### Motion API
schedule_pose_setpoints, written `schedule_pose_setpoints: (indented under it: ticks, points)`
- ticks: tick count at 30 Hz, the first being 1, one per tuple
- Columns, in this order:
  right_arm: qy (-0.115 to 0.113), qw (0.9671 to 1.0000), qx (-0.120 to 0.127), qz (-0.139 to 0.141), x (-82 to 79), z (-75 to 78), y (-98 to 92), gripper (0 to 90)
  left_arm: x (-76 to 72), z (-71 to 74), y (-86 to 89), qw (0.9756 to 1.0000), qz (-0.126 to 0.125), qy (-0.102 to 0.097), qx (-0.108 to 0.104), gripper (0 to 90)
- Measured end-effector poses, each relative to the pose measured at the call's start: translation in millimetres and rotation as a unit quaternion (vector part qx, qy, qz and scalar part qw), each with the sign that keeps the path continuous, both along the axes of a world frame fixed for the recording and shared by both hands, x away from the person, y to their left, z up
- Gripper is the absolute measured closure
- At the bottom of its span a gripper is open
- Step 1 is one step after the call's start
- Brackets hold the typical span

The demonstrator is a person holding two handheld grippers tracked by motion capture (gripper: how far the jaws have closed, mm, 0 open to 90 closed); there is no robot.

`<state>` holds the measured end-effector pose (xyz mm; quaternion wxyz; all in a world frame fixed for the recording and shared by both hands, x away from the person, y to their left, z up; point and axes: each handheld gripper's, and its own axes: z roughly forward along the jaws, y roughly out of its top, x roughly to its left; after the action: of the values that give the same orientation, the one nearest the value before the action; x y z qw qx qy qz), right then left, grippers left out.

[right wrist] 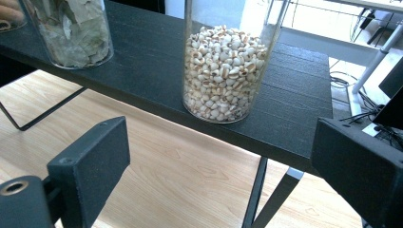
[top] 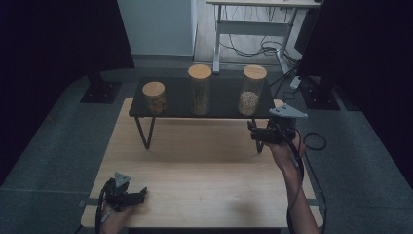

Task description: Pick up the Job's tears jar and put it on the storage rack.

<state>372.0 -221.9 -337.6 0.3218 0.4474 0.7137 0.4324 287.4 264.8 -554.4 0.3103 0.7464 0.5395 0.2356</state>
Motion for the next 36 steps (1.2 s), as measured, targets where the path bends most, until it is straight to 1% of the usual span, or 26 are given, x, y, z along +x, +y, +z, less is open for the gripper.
schedule_pose_setpoints:
  ticks: [16,20,26,36]
  points:
    - [0.005,1.0000,0.004,0.000,-6.3,-10.9,-4.4,5.3,0.0,0.0,0.0,1.0000,0.000,0.000,0.000,2.6]
    - [0.004,1.0000,0.000,0.000,-8.6,-12.9,-4.6,5.3,0.0,0.0,0.0,1.0000,0.000,0.000,0.000,2.6]
    - [0.002,1.0000,0.001,0.001,-12.4,-16.6,-5.7,5.4,0.0,0.0,0.0,1.0000,0.000,0.000,0.000,2.6]
    - [-0.001,1.0000,-0.004,-0.005,-19.5,-21.4,-10.5,5.4,0.0,0.0,-0.1,1.0000,0.000,0.000,0.000,2.6]
